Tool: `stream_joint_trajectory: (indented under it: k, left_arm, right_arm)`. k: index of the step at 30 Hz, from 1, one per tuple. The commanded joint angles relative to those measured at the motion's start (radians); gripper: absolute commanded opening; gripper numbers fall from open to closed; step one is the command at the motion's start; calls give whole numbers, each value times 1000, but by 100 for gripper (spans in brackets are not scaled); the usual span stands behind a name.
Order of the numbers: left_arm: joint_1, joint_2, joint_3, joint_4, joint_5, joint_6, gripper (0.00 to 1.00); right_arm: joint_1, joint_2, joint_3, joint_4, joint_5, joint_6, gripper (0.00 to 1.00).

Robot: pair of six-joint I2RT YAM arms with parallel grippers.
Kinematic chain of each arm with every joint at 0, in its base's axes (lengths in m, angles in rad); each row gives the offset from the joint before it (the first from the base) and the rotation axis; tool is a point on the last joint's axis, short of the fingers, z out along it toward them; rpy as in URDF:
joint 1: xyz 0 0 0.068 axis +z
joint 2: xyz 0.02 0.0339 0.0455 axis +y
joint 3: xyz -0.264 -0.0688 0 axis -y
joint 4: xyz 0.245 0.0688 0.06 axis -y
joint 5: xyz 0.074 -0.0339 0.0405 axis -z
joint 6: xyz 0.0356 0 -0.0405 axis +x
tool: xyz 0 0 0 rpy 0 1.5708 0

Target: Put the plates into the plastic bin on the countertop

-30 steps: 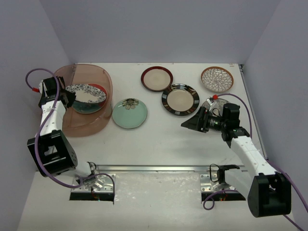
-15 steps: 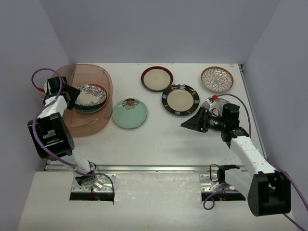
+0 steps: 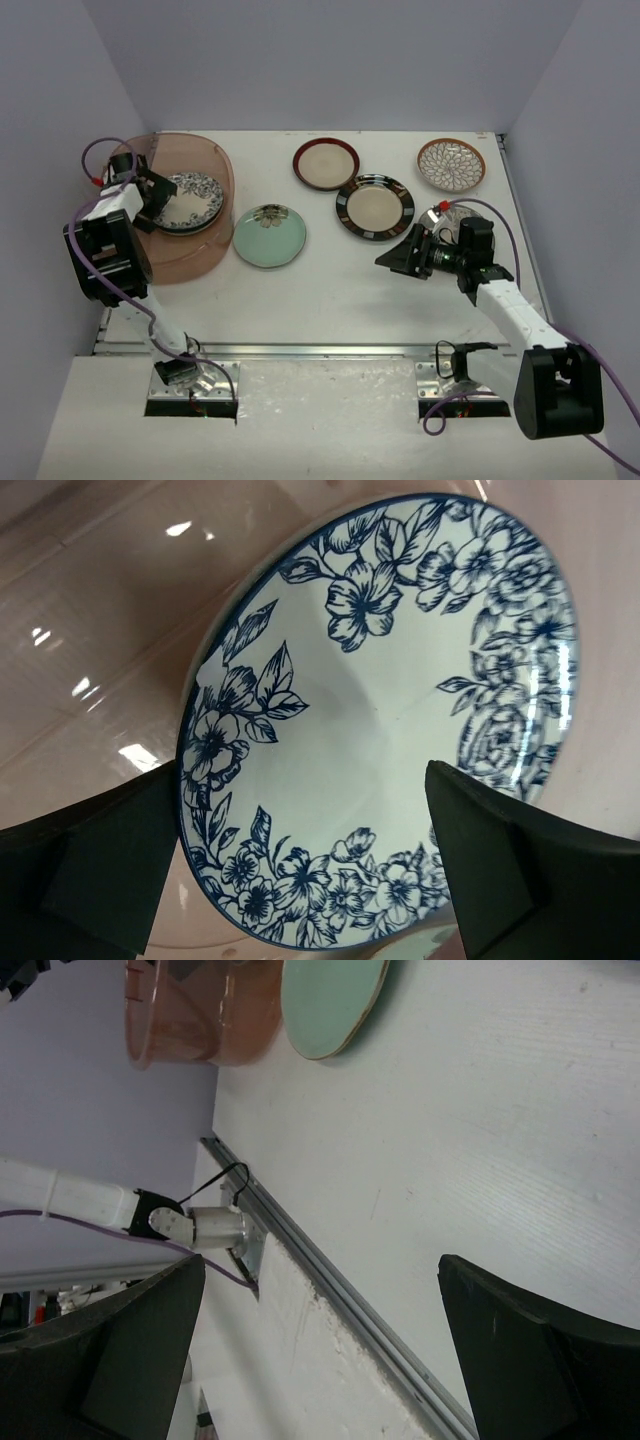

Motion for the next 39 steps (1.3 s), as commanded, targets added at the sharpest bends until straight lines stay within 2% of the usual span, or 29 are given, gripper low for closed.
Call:
stream_joint_trajectory:
  k: [1,8,12,17,20,23,26,28,30,32,34,36,39]
  left_arm:
    - [-40,11,95,-84,-58,3,100]
    - [-40,-134,98,-151,-121,-20,100]
    - [-36,-243,92,-164,-123,-11,100]
    - [-30,-385,84,-192,-87,21,100]
    - [-30,-603,-13,-100,68,89,100]
    - [-35,-865,-248,100,322,132,100]
    - [-42,-1000,-399,141,519,143,100]
    - [-50,-1052,-441,103,548,189,100]
    - [-80,-1112,-459,20,465,253,100]
    - [-158,-1154,-487,4,335,277,100]
    - [-173,-1189,-511,3,320,289,100]
    - [-185,-1220,-551,30,333,299,100]
    - [-215,-1247,-603,86,366,297,100]
  right_arm:
    - [0,-8,31,-50,51,-60,99]
    - [0,-10,62,-135,149,-59,99]
    - [-1,9,84,-199,316,-13,99]
    - [-2,-64,17,-189,535,135,99]
    - [-3,-140,-54,-140,663,232,99]
    - [-8,-234,-163,-47,741,290,99]
    - [-11,-302,-218,-57,793,353,99]
    - [-18,-362,-265,-107,903,398,99]
    - [-25,-408,-331,8,877,404,99]
    - [-26,-376,-409,199,722,434,99]
    - [-17,-295,-426,378,653,462,99]
    - [29,-160,-424,517,677,491,99]
    - [129,-8,-359,564,791,505,99]
